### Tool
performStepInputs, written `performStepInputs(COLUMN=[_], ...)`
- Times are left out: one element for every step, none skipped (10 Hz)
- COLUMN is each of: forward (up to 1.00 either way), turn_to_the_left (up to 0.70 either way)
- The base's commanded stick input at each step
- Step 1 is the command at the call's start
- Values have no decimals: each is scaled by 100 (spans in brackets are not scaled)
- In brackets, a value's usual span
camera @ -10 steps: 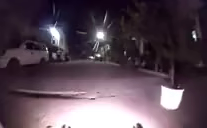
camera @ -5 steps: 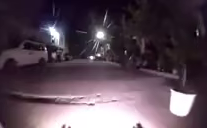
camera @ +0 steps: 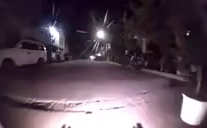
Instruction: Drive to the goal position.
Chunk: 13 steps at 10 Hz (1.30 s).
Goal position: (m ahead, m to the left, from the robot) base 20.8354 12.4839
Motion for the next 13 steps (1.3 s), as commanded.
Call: performStepInputs(forward=[45,45,45,45,45,45,45,45,48,60,60,60,60], turn_to_the_left=[0,0,0,0,0,0,0,0,0,0,0,0,0])
